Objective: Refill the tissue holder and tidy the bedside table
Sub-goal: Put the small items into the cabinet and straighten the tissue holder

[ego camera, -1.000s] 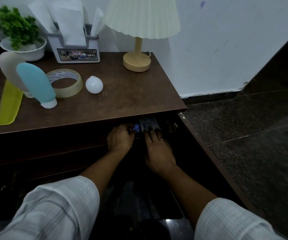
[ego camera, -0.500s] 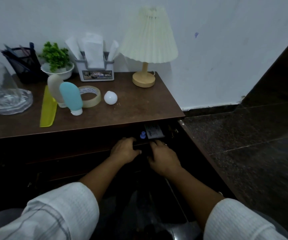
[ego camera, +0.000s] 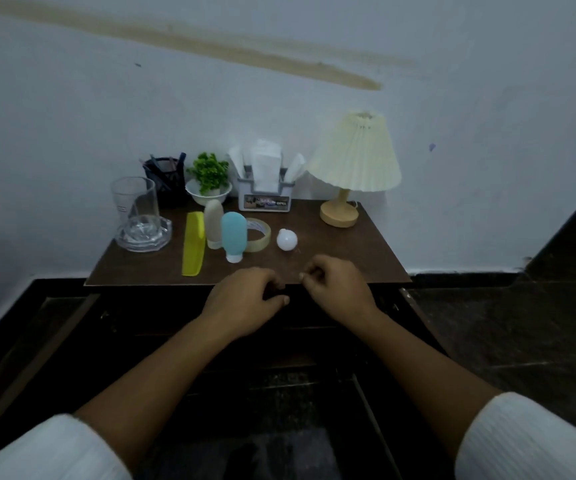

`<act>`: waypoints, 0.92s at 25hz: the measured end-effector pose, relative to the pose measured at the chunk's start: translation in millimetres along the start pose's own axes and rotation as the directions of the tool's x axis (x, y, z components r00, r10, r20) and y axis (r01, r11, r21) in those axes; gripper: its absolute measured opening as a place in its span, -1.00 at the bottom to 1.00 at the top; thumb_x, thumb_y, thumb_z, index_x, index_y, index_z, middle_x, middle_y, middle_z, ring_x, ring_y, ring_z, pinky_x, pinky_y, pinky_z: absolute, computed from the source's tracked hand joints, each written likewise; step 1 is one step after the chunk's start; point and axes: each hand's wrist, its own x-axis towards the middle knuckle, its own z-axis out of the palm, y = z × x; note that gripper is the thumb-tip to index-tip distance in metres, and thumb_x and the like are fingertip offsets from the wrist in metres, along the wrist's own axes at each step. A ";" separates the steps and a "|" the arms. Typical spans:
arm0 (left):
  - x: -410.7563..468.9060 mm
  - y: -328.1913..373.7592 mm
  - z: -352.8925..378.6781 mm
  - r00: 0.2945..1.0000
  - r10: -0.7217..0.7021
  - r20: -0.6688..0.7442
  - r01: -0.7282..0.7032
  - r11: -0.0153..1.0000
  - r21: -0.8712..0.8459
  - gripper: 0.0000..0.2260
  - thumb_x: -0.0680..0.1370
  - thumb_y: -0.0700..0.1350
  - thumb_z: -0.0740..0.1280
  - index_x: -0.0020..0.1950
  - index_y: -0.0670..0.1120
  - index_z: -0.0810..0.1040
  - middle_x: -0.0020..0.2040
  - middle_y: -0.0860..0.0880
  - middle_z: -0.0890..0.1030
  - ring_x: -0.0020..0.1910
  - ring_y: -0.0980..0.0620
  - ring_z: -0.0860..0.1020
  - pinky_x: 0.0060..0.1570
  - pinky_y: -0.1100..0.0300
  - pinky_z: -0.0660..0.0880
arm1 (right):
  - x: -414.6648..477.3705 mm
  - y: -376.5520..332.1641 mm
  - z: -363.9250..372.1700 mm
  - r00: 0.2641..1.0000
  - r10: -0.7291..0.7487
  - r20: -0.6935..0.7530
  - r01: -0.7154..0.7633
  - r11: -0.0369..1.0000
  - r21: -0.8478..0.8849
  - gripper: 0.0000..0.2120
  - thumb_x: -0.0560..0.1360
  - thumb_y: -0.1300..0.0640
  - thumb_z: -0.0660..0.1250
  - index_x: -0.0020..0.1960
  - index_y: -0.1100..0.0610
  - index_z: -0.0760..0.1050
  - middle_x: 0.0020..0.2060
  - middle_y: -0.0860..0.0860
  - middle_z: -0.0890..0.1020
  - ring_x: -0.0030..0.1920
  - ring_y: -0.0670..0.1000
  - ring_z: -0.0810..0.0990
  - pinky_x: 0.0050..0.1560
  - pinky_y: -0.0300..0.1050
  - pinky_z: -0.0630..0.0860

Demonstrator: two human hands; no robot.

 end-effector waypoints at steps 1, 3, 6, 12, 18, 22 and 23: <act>-1.6 -3.9 -1.4 0.996 0.003 -0.089 -0.007 0.999 -0.051 -0.78 0.50 0.15 0.40 0.10 0.12 0.63 0.05 0.14 0.65 0.05 0.11 0.61 0.00 0.05 0.58 | 11.2 -4.6 1.5 1.000 0.000 -0.028 0.001 1.000 0.025 -0.89 0.51 -0.05 0.37 -0.03 -0.03 0.56 -0.14 -0.13 0.63 -0.12 -0.10 0.61 -0.13 -0.05 0.59; 1.4 -13.8 0.5 0.974 -0.065 -0.215 0.029 0.985 -0.171 -0.84 0.51 0.10 0.42 0.04 0.10 0.64 -0.01 0.15 0.63 -0.01 0.12 0.61 -0.04 0.04 0.59 | 33.2 -9.9 8.4 0.998 0.008 -0.068 -0.006 1.000 0.029 -0.79 0.49 -0.06 0.39 0.08 -0.01 0.52 -0.02 -0.07 0.59 -0.01 -0.03 0.59 -0.07 -0.02 0.56; 12.7 -25.6 4.1 0.911 -0.238 -0.337 0.130 0.941 -0.313 -0.88 0.49 0.09 0.44 -0.14 0.09 0.56 -0.13 0.13 0.58 -0.14 0.12 0.59 -0.17 0.09 0.56 | 59.8 -11.8 21.9 0.998 0.040 -0.047 -0.039 0.999 0.021 -0.63 0.49 -0.06 0.41 0.24 0.00 0.43 0.14 0.02 0.49 0.09 0.07 0.55 -0.04 -0.03 0.47; 37.7 -36.7 -2.8 0.751 -0.383 -0.538 0.154 0.894 -0.422 -0.72 0.45 0.05 0.50 0.00 0.02 0.45 -0.04 0.07 0.50 -0.11 0.03 0.53 -0.18 0.14 0.38 | 92.6 -0.8 46.3 0.998 0.048 0.032 -0.044 0.991 -0.123 -0.54 0.52 -0.15 0.36 0.37 -0.12 0.37 0.26 0.04 0.43 0.19 0.10 0.52 0.09 0.07 0.57; 44.4 -24.7 2.2 0.711 -0.440 -0.548 0.184 0.869 -0.460 -0.50 0.42 0.12 0.52 0.20 -0.02 0.39 0.17 0.02 0.45 0.05 0.03 0.49 -0.12 0.15 0.37 | 84.3 8.7 44.3 1.000 -0.005 -0.029 0.003 0.997 -0.082 -0.76 0.55 -0.08 0.30 0.17 -0.04 0.43 0.02 0.03 0.51 0.02 0.08 0.52 -0.08 0.02 0.50; 40.3 -31.4 1.9 0.715 -0.482 -0.507 0.233 0.847 -0.477 -0.43 0.41 0.11 0.54 0.27 -0.03 0.36 0.23 -0.03 0.43 0.12 -0.04 0.53 -0.09 0.10 0.43 | 74.9 14.7 33.1 1.000 -0.005 -0.031 0.004 1.000 -0.025 -0.80 0.57 -0.07 0.30 0.12 0.01 0.45 -0.01 0.03 0.55 0.00 0.05 0.53 -0.04 0.03 0.51; 39.2 -32.9 0.8 0.711 -0.493 -0.502 0.244 0.842 -0.482 -0.43 0.40 0.09 0.55 0.27 -0.03 0.36 0.23 -0.04 0.44 0.11 -0.05 0.54 -0.08 0.09 0.44 | 71.9 15.7 30.9 1.000 -0.008 -0.030 0.008 1.000 -0.030 -0.81 0.58 -0.07 0.30 0.11 0.01 0.45 -0.01 0.03 0.56 0.00 0.05 0.53 -0.03 0.03 0.50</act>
